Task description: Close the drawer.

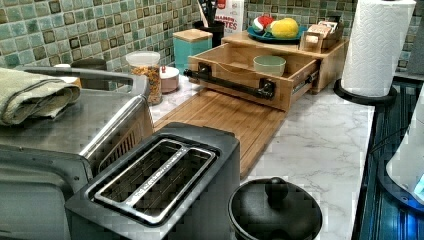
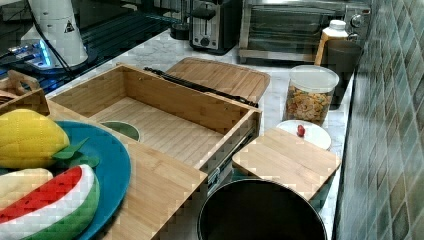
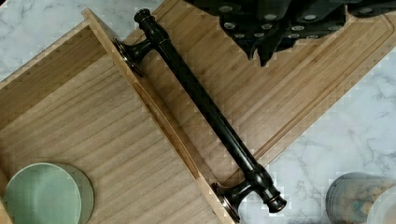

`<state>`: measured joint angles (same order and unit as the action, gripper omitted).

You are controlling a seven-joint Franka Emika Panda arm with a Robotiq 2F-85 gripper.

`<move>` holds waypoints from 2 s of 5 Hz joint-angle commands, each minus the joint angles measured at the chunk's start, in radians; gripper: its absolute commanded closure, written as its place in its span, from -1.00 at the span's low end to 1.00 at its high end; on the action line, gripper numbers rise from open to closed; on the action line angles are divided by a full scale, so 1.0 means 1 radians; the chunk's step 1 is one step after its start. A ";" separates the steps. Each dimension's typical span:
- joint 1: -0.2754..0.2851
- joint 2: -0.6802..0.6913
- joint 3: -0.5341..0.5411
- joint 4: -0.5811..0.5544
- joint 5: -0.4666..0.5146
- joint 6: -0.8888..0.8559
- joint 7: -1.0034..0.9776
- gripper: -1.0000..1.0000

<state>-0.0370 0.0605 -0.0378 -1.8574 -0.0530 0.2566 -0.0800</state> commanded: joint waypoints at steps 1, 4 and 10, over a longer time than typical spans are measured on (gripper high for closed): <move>0.005 0.000 -0.006 0.000 -0.002 0.000 0.000 1.00; 0.007 -0.001 0.021 -0.116 -0.008 0.174 -0.272 1.00; 0.045 0.242 0.043 -0.114 -0.144 0.378 -0.388 1.00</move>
<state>0.0101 0.2563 -0.0105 -1.9980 -0.1996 0.6289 -0.3850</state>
